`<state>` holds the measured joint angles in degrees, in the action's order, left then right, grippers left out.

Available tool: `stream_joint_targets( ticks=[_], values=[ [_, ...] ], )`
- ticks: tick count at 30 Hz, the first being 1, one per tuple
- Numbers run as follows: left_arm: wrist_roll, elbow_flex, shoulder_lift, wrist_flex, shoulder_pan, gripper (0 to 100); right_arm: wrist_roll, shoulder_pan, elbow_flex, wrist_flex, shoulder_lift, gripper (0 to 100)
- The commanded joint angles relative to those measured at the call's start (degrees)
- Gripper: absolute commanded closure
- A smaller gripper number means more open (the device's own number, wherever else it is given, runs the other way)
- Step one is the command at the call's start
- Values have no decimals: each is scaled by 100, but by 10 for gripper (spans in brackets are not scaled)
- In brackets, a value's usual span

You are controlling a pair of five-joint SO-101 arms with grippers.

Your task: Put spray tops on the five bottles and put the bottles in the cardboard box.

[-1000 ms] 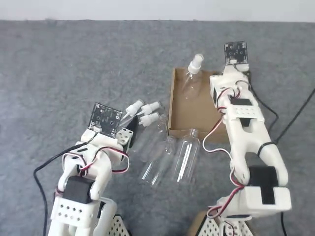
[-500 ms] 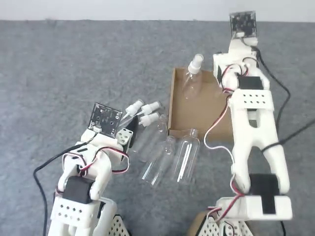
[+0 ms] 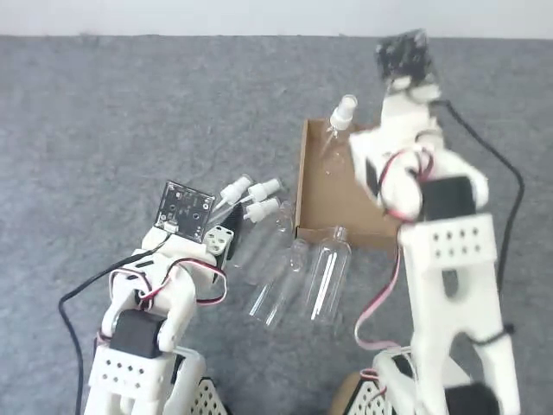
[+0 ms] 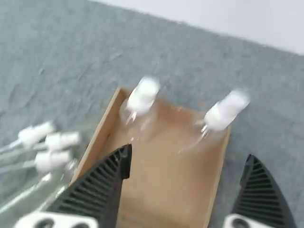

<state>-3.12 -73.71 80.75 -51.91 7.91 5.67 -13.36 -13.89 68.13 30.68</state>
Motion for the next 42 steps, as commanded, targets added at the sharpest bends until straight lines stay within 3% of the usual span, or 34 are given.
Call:
stream_joint_targets(
  ticks=[1,5,12,19,24,32,42],
  values=[
    [-26,40,88,158,-44,849,44,-233,-422,462,927,691],
    [-26,40,88,158,-44,849,26,-505,-1363,963,1780,692],
    [-26,-145,88,422,-44,850,-1116,-1657,-2998,1138,2422,766],
    [-26,-145,88,413,-44,851,-2013,-2281,-3376,1121,2404,724],
    [-26,-145,88,422,-44,851,-2549,-2352,-3771,708,2404,724],
    [-26,-145,88,422,-44,852,-2567,-2352,-5152,-831,2413,724],
    [-35,-136,88,422,-44,852,-2558,-2343,-5776,-1341,2475,729]
  ],
)
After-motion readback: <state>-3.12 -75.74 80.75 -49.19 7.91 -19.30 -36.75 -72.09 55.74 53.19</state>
